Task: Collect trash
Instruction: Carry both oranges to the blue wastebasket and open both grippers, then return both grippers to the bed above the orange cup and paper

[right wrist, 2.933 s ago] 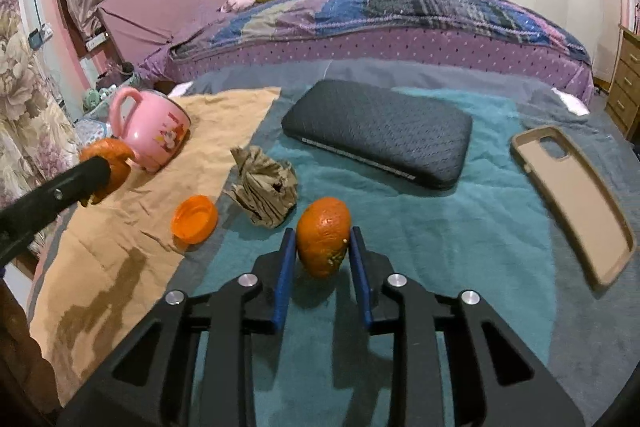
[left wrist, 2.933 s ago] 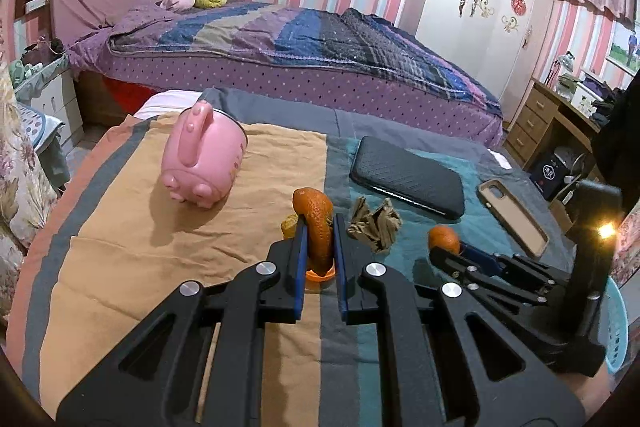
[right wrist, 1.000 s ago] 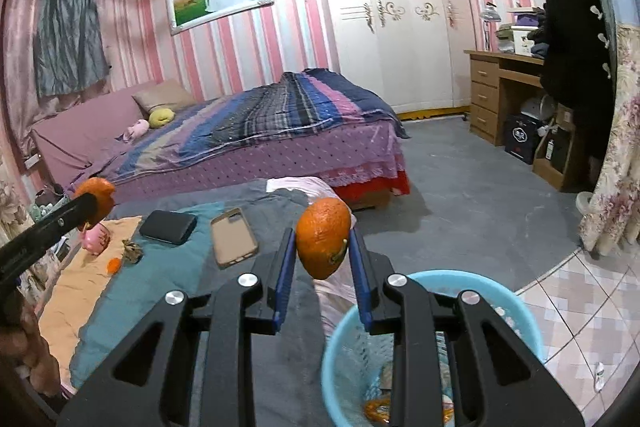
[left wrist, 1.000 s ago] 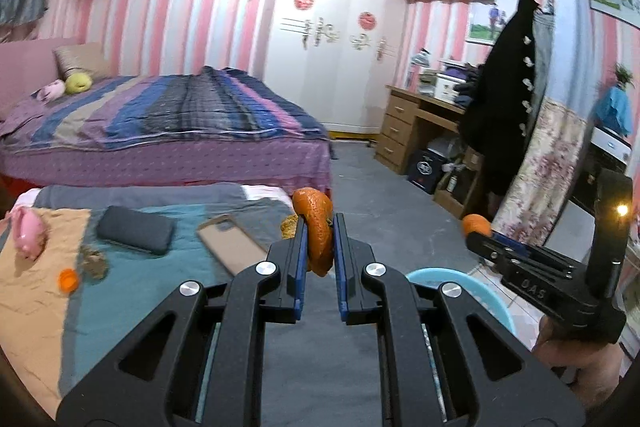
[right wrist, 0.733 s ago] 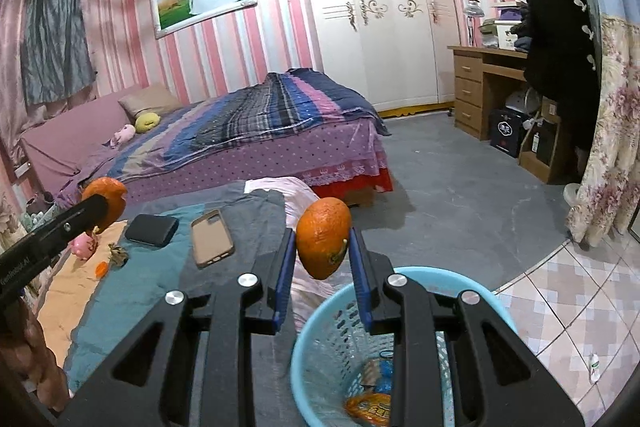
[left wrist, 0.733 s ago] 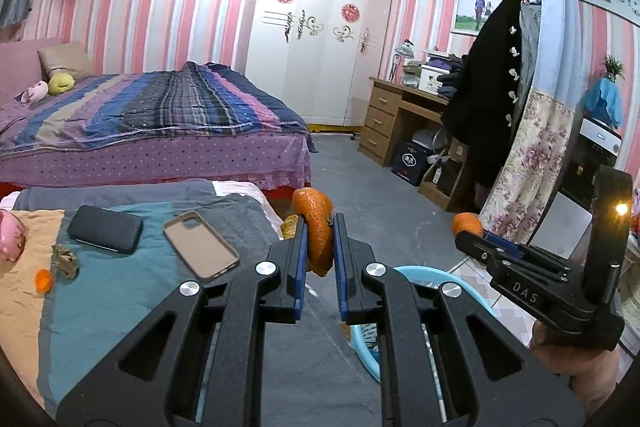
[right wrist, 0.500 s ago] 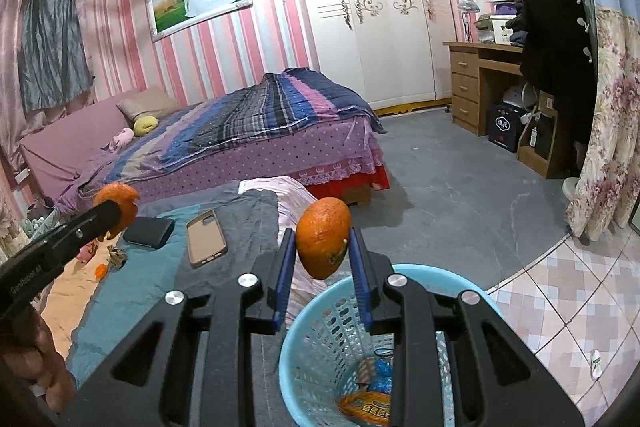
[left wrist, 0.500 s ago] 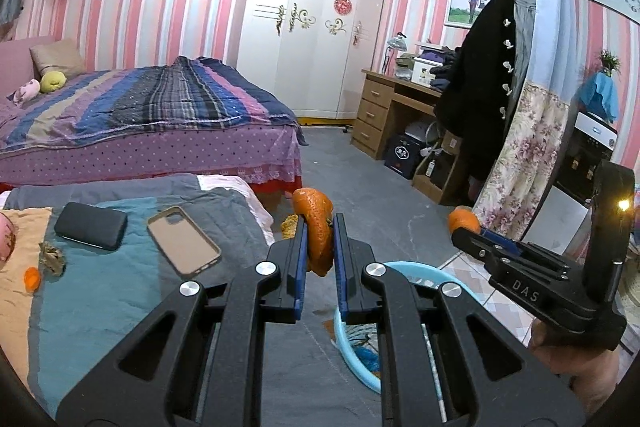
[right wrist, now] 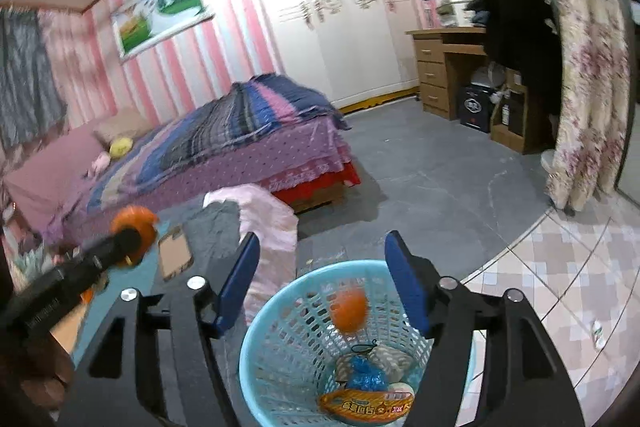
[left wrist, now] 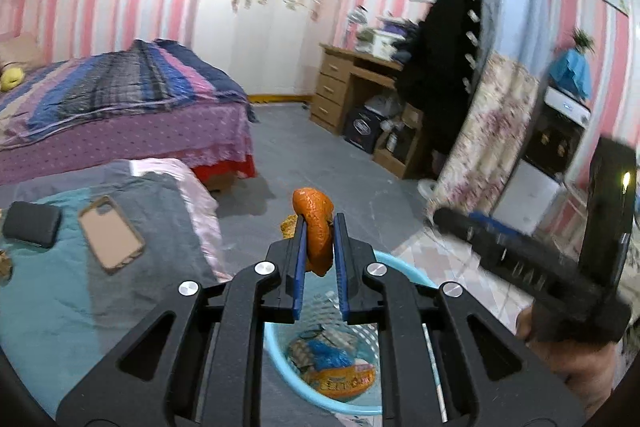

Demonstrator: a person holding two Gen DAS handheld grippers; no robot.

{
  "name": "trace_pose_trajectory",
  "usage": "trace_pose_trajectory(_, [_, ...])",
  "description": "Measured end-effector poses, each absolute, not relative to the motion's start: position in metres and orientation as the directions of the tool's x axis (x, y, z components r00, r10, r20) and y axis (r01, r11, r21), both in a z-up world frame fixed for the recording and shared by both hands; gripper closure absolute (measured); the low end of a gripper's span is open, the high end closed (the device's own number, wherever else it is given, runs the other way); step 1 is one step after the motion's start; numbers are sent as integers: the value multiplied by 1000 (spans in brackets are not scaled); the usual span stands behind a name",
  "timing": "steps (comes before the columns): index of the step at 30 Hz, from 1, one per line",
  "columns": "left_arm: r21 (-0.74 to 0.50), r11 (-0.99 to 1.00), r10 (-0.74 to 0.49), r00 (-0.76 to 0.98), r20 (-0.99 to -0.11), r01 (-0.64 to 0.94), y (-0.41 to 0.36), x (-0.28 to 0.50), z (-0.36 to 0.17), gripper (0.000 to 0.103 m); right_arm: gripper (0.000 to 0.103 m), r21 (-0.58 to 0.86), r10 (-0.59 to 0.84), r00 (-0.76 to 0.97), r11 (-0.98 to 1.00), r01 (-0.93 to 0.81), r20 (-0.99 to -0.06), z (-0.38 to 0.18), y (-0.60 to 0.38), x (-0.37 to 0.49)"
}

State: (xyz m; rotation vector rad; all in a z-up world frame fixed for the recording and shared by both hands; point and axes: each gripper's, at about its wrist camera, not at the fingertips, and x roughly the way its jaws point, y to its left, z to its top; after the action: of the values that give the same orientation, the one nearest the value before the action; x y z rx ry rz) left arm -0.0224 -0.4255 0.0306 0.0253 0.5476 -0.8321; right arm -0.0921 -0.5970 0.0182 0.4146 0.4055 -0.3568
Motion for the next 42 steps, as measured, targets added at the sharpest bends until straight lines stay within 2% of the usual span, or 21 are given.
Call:
trace_pose_trajectory(2, [-182, 667, -696, 516, -499, 723, -439, -22, 21, 88, 36, 323, -259, 858, 847, 423, -443, 16, -600, -93])
trace_pose_trajectory(3, [-182, 661, -696, 505, -511, 728, -443, -22, 18, 84, 36, 322, -263, 856, 845, 427, -444, 15, -603, -93])
trace_pose_trajectory(5, [-171, 665, -684, 500, -531, 728, -453, -22, 11, 66, 35, 321, -272, 853, 841, 436, -446, 15, -606, -94])
trace_pose_trajectory(6, [-160, 675, -674, 512, -532, 721, -455, -22, 9, 49, 35, 327, -278, 852, 835, 443, -444, 14, -608, -94])
trace_pose_trajectory(7, [-158, 677, -672, 517, -531, 719, -454, -22, 9, 41, 35, 334, -276, 853, 832, 442, -443, 13, -611, -95])
trace_pose_trajectory(14, [-150, 731, -634, 581, -510, 666, -417, -9, 16, 40, 34, 331, -264, 864, 844, 422, -430, 13, -613, -95])
trace_pose_trajectory(20, [-120, 832, -517, 679, -521, 541, -332, 13, 13, 39, 31, 315, -208, 885, 881, 354, -416, 13, -592, -77])
trace_pose_trajectory(23, [-74, 884, -426, 733, -530, 461, -282, 23, 5, 38, 30, 310, -153, 901, 905, 293, -405, 15, -570, -64])
trace_pose_trajectory(29, [41, 976, -156, 826, -542, 212, -170, 58, -20, 30, 23, 340, 26, 917, 932, 122, -398, 14, -515, -32])
trace_pose_trajectory(30, [41, 982, -132, 824, -551, 185, -156, 63, -24, 29, 22, 357, 104, 909, 933, 52, -404, 13, -497, -22])
trace_pose_trajectory(33, [1, 997, -59, 808, -586, 74, -102, 83, -38, 29, 21, 352, 157, 898, 936, -2, -411, 12, -468, -10])
trace_pose_trajectory(39, [-20, 1000, -19, 771, -636, 8, -42, 113, -62, 29, 21, 314, 256, 843, 943, -111, -473, 0, -381, 36])
trace_pose_trajectory(42, [-121, 993, -96, 732, -674, 19, -25, 126, -75, 29, 21, 293, 284, 820, 944, -150, -496, -8, -341, 61])
